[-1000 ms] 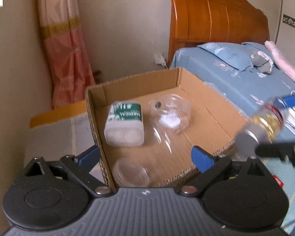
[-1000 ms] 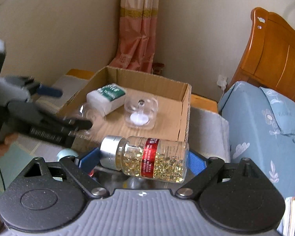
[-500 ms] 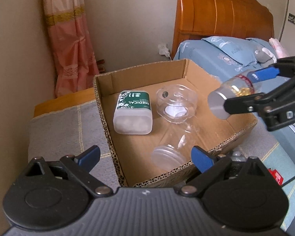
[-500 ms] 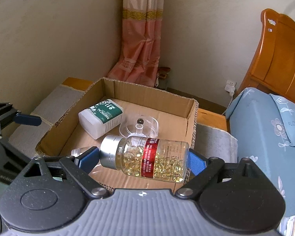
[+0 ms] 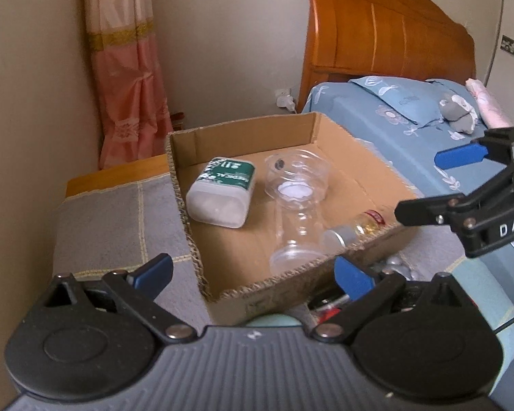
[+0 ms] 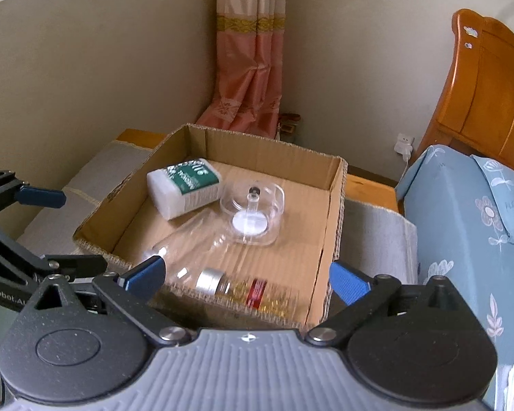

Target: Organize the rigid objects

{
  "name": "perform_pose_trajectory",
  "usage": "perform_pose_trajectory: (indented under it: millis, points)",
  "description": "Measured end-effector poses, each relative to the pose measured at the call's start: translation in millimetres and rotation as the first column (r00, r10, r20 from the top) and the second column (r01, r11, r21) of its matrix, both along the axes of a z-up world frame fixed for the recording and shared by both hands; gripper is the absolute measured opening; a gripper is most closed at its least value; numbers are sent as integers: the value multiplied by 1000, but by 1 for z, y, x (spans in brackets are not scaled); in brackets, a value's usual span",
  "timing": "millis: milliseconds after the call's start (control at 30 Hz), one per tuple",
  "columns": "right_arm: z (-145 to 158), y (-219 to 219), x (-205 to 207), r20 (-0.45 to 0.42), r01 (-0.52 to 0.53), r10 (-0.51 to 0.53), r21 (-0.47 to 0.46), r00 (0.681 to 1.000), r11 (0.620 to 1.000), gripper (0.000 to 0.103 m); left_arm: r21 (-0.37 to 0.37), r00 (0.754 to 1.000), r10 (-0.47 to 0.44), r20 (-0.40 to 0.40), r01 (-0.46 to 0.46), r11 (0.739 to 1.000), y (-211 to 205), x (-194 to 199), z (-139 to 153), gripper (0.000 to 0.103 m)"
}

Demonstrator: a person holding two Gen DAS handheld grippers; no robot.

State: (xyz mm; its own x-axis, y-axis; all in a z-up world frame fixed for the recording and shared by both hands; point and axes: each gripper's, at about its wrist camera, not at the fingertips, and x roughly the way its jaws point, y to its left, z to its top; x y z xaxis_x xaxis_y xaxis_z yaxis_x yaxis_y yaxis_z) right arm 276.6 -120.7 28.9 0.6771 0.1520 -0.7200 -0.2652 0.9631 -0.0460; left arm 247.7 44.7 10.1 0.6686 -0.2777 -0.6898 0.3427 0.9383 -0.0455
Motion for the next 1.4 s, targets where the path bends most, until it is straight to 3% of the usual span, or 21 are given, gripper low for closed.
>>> perform_pose_trajectory:
  millis: [333, 667, 833, 1067, 1200, 1400]
  points:
    - [-32, -24, -60, -17, 56, -55, 61, 998, 997, 103, -22, 998, -65, 9, 65, 998, -17, -39, -10, 101]
    - [-94, -52, -113, -87, 152, -148, 49, 985, 987, 103, 50, 994, -105, 28, 104, 993, -50, -75, -35, 101]
    - [-125, -55, -129, -126, 153, -154, -22, 980, 988, 103, 8, 991, -135, -22, 135, 991, -69, -85, -46, 101]
    - [-128, -59, -134, -90, 121, -120, 3, 989, 993, 103, 23, 989, -133, -70, 135, 991, -98, -88, -66, 101]
    - [-129, -63, -139, -71, 93, -92, 12, 993, 996, 103, -21, 989, -94, -111, 93, 995, -105, -82, -76, 101]
    - [-130, -70, -145, -45, 55, -54, 20, 998, 998, 103, -11, 995, -52, -79, 52, 999, -117, -76, -80, 97]
